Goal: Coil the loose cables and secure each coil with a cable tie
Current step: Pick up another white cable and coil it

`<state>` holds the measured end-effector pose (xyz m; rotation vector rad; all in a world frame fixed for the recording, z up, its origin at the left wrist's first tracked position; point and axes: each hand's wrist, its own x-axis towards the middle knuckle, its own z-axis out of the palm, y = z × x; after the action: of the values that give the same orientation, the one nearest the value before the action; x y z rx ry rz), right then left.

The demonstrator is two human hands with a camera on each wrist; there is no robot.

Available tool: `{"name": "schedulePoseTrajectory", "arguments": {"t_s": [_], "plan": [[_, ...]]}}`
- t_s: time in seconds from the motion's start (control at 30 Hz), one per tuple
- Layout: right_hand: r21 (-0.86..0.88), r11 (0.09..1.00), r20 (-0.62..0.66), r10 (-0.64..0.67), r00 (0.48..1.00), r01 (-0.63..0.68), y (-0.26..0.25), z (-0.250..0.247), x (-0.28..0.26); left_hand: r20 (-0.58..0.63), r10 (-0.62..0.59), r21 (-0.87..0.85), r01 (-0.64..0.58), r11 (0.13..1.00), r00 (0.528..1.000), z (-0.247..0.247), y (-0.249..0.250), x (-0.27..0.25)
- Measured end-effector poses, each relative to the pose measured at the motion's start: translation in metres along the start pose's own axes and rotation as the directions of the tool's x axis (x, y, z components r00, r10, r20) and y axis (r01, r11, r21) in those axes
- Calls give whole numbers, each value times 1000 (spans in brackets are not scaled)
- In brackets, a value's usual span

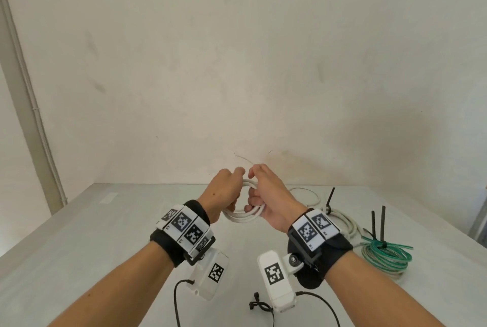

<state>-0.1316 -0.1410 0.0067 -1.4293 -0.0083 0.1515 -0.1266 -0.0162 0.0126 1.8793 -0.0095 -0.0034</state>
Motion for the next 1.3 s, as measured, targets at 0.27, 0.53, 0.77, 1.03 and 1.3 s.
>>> {"name": "schedulePoseTrajectory", "arguments": {"t_s": [0.27,0.53,0.77,1.03,1.3], "plan": [[-67,994,-198,-103,975,92,2,-8,7,210,49,-350,28,936,976,0,6,-13],[-3,992,-122,-122,985,122,1,-20,4,163,193,-460,-98,882,968,6,-10,-11],[86,995,-114,-40,993,50,3,-25,7,102,230,-467,-158,870,968,4,-15,-7],[51,999,-112,3,994,3,1,-23,1,-36,381,-209,-380,901,924,4,-19,-9],[-43,989,-60,-143,988,141,1,-18,-4,-124,483,-74,-493,867,867,9,-19,-7]]}}
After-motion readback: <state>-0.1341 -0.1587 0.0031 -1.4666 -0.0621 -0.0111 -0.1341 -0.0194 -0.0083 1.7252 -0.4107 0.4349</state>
